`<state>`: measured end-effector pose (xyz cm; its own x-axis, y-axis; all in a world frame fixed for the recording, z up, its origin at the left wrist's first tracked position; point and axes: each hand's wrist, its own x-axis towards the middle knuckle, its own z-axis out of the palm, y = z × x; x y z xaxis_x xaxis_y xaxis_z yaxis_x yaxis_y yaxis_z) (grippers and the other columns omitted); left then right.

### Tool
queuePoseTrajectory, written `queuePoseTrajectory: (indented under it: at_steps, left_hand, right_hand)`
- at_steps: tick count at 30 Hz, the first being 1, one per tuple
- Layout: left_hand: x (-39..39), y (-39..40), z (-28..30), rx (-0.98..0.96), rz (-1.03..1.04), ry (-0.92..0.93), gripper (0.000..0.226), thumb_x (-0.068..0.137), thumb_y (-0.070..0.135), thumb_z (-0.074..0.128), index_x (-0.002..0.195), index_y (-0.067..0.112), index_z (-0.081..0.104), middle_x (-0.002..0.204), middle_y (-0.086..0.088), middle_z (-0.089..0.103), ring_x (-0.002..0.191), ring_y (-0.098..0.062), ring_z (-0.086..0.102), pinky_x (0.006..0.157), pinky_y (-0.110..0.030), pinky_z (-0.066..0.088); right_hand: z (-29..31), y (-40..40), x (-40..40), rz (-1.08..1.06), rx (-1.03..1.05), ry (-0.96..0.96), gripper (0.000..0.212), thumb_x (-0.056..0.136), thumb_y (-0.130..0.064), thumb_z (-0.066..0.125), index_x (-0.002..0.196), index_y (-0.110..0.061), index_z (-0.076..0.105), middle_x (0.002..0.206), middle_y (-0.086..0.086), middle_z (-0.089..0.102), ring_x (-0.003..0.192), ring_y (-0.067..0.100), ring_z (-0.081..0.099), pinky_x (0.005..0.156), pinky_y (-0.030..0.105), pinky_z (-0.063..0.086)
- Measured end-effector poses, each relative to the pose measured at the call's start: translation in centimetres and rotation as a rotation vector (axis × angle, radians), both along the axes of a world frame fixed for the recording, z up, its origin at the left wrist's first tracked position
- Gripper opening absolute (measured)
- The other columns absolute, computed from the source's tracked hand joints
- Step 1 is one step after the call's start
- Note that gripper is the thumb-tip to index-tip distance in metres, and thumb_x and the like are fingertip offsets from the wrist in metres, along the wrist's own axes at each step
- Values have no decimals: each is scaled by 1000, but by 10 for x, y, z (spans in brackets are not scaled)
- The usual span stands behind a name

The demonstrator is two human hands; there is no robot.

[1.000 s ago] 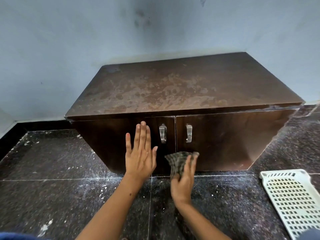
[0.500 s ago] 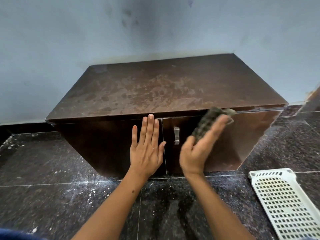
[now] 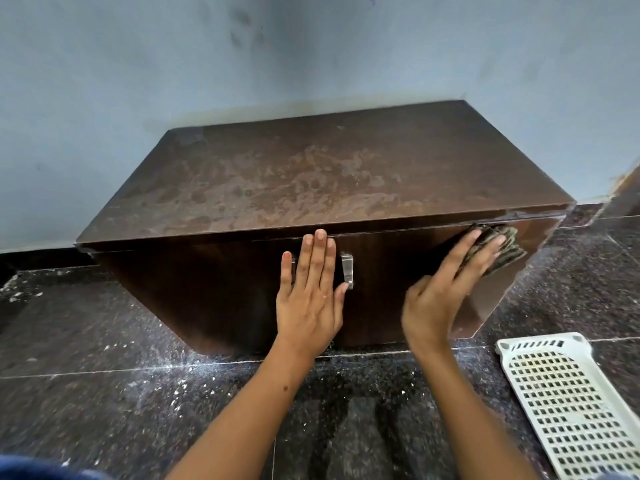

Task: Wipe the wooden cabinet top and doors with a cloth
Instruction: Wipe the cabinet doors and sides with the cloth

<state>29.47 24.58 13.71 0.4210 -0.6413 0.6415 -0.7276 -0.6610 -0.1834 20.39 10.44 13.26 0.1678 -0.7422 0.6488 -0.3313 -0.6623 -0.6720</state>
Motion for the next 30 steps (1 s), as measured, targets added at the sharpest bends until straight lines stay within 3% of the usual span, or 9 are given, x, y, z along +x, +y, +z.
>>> queuePoseTrajectory:
  at_steps: [4, 6, 8, 12, 17, 19, 21, 25, 30]
  left_hand:
    - [2, 4, 1, 47, 5, -26, 69, 97, 38, 21, 149, 5, -12, 155, -9, -26, 145, -21, -18, 117, -43, -10]
    - [4, 8, 4, 74, 8, -47, 67, 97, 36, 20, 150, 6, -9, 156, -8, -24, 145, -20, -16, 117, -43, -9]
    - [5, 12, 7, 92, 11, -55, 64, 98, 36, 19, 150, 7, -5, 157, -6, -21, 146, -18, -13, 117, -43, -9]
    - [7, 17, 11, 138, 17, -72, 64, 98, 38, 18, 150, 9, -3, 158, -6, -18, 146, -19, -12, 117, -44, -12]
    - [6, 14, 9, 135, 6, -47, 66, 97, 38, 21, 150, 7, -2, 157, -7, -20, 146, -20, -13, 117, -45, -12]
    - [5, 12, 8, 129, 10, -35, 67, 97, 38, 21, 149, 6, -4, 157, -7, -22, 145, -20, -14, 117, -44, -12]
    - [6, 13, 8, 137, 15, -34, 68, 97, 38, 21, 149, 7, -6, 156, -7, -24, 145, -20, -17, 117, -44, -12]
    - [8, 16, 10, 153, 1, -34, 64, 97, 37, 21, 149, 8, -1, 156, -6, -23, 145, -19, -15, 117, -44, -12]
    - [4, 17, 15, 147, -1, -36, 64, 97, 37, 23, 150, 8, 3, 158, -6, -9, 146, -19, -8, 116, -46, -11]
  right_hand:
    - [-3, 48, 17, 195, -107, 141, 82, 80, 18, 38, 149, -7, 2, 155, 13, -13, 143, 37, -12, 114, 58, 12]
    - [-13, 66, 20, 306, -310, 276, 62, 90, 2, 33, 148, -7, 12, 155, 6, -3, 144, 32, -9, 112, 59, 19]
    - [-16, 59, 17, 284, -421, 339, 60, 88, -3, 33, 146, -8, 21, 155, 2, 5, 145, 28, -2, 111, 58, 21]
    - [-8, 5, -3, 35, -299, 263, 86, 74, 12, 47, 148, -18, 13, 155, 6, 11, 141, 35, 10, 109, 65, 17]
    - [2, 3, -3, -30, -154, 121, 85, 75, 21, 45, 148, -12, 15, 154, 15, 7, 142, 39, 8, 112, 56, 20]
    - [1, 23, 9, -13, -95, 86, 83, 76, 19, 40, 149, -9, 11, 156, 15, 1, 143, 40, 3, 116, 46, 11]
    - [-5, 44, 17, 88, -134, 152, 84, 78, 14, 36, 150, -12, 3, 157, 7, -10, 144, 38, -4, 117, 47, 9]
    - [-19, 44, 11, 204, -318, 281, 89, 69, 21, 52, 146, -9, 19, 155, 7, 9, 141, 38, 9, 109, 55, 28]
    - [-1, -8, -13, -33, -105, 107, 87, 69, 25, 46, 147, -3, 20, 154, 19, 7, 142, 39, 10, 118, 30, 7]
